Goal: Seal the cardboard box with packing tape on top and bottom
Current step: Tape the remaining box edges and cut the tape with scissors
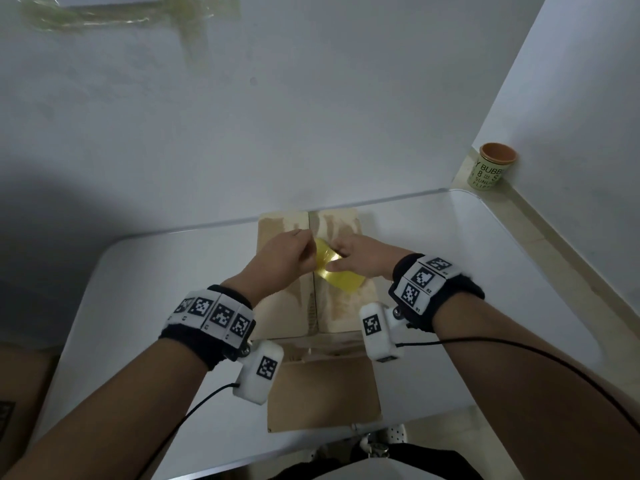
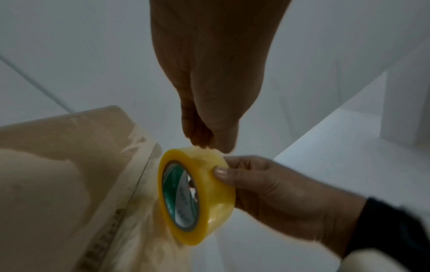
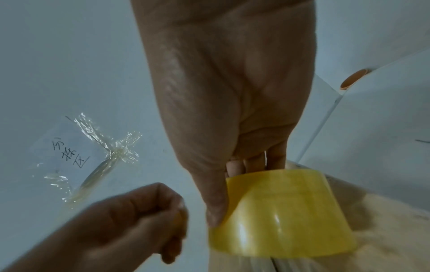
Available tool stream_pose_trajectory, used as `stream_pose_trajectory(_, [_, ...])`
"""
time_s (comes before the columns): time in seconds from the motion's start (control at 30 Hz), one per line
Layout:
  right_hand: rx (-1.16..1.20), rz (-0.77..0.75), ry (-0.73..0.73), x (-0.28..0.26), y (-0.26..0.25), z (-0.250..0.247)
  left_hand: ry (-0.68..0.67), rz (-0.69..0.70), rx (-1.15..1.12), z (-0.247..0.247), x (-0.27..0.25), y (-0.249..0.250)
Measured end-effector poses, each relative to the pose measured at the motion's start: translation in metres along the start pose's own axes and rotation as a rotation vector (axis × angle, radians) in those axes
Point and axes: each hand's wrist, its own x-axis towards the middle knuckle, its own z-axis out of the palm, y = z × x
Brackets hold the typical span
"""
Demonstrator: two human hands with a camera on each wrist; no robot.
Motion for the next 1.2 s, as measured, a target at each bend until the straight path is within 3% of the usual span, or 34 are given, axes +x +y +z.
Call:
stream_pose_trajectory(0.13, [-0.118, 0.045, 0.151, -0.003, -0.005, -0.007, -0.089, -0.098, -0.189, -0.017, 0.000, 0.006])
stream_pose_trajectory(0.3, [-0.087, 0.115, 0.081, -0.006, -0.007, -0.002, -0.121, -0.333, -0.418, -0.026, 0.004, -0.012])
stream_pose_trajectory(0.4, [0.222, 0.110, 0.023, -0.015, -0.008, 0.004, -0.107, -0.380, -0.629, -0.022, -0.003, -0.027])
stream_pose_trajectory(0.5, [0.708, 0.117, -0.190, -0.029, -0.008, 0.007, -0.050, -0.401, -0.711, -0.020, -0.014, -0.045])
stream_pose_trajectory(0.57, [0.839, 0.127, -0.295, -0.035, -0.011, 0.007, -0.032, -0.421, -0.728, -0.017, -0.024, -0.054])
stream_pose_trajectory(0.63, [0.746, 0.141, -0.376, -0.037, -0.018, 0.007, -0.039, -0.436, -0.747, -0.010, -0.036, -0.061])
stream_pose_trajectory(0.73, [0.241, 0.164, -0.512, -0.035, -0.028, 0.010, -0.057, -0.428, -0.778, 0.004, -0.053, -0.065])
stream_pose_trajectory(0.8, [-0.150, 0.214, -0.434, -0.036, -0.030, 0.010, 0.010, -0.445, -0.818, 0.007, -0.065, -0.071])
stream_pose_trajectory(0.87, [-0.364, 0.248, -0.273, -0.042, -0.031, 0.009, 0.102, -0.490, -0.846, 0.009, -0.081, -0.081])
stream_pose_trajectory(0.9, [-0.388, 0.270, -0.239, -0.044, -0.029, 0.011, 0.126, -0.513, -0.848, 0.010, -0.089, -0.086])
stream_pose_trajectory(0.97, [-0.293, 0.338, -0.310, -0.045, -0.025, 0.012, 0.144, -0.555, -0.877, 0.018, -0.103, -0.093])
stream_pose_trajectory(1.07, [-0.080, 0.394, -0.574, -0.046, -0.031, 0.020, 0.202, -0.631, -0.928, 0.032, -0.121, -0.099])
stream_pose_trajectory(1.13, [-0.203, 0.313, -0.591, -0.049, -0.036, 0.019, 0.215, -0.643, -0.964, 0.036, -0.131, -0.101])
stream_pose_trajectory(1.2, [-0.469, 0.200, -0.498, -0.052, -0.046, 0.018, 0.198, -0.623, -1.009, 0.039, -0.139, -0.100])
